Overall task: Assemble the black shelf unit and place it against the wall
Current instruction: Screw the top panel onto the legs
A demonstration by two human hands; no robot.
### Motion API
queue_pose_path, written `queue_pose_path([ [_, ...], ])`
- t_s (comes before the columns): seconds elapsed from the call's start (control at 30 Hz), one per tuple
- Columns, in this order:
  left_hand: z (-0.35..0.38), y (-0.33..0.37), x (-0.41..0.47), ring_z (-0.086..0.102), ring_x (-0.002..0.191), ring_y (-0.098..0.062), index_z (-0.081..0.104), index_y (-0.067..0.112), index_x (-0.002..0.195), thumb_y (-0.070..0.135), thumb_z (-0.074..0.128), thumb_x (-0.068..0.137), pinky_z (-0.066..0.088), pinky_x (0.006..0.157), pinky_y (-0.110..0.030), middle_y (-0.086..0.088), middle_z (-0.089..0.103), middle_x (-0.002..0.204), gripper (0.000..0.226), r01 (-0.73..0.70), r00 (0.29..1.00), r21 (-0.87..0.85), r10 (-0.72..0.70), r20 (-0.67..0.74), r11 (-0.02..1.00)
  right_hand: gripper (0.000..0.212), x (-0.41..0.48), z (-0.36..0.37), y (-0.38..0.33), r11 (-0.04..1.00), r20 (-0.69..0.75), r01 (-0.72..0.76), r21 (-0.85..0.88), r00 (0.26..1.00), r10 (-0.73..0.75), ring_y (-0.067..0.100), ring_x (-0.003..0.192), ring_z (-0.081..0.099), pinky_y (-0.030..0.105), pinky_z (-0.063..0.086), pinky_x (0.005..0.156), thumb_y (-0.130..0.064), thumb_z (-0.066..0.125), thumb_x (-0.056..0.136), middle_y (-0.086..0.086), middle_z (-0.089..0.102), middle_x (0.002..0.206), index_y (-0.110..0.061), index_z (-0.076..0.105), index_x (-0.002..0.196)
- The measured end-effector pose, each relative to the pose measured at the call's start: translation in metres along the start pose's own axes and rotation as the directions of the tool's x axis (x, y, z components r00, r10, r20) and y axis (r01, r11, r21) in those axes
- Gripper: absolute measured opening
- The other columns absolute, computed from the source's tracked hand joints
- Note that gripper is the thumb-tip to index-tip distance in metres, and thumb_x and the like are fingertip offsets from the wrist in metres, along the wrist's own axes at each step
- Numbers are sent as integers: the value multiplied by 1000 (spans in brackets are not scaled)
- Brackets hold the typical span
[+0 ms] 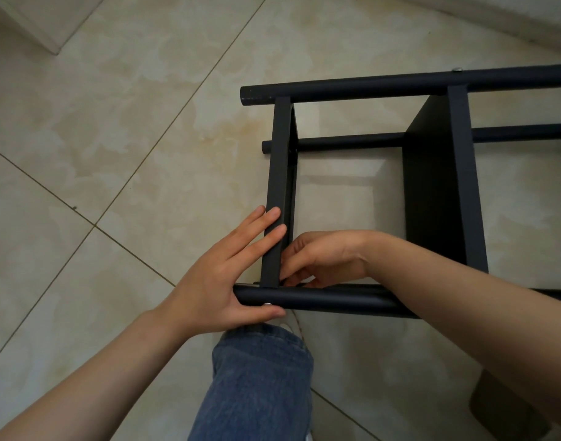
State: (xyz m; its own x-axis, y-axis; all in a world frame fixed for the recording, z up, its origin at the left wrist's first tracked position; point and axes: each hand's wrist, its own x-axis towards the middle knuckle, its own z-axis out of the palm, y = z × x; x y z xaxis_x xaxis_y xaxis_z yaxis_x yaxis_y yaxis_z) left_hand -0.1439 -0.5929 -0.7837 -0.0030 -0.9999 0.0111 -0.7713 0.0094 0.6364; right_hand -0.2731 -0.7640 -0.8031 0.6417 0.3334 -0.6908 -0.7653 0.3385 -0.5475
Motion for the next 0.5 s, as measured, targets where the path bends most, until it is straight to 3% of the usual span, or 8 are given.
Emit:
queue_pose_path([
  [0.3,-1,-1,0,14,156,-23,35,7,153,53,74,82,19,125,-33,-8,24,166,93,-10,1000,20,10,-4,1000,14,-2,0,-1,994,-62,35,-101,997,-41,16,98,66,34,47,101,-11,61,94,6,73,100,-12,75,94],
  [0.5,1,0,-4,11,156,-18,33,12,155,55,72,81,18,125,-31,-2,20,167,95,22,1000,6,-22,-13,1000,20,-6,4,1,993,-91,38,-110,995,-48,19,97,66,32,51,93,-10,60,94,5,74,96,-15,77,85],
])
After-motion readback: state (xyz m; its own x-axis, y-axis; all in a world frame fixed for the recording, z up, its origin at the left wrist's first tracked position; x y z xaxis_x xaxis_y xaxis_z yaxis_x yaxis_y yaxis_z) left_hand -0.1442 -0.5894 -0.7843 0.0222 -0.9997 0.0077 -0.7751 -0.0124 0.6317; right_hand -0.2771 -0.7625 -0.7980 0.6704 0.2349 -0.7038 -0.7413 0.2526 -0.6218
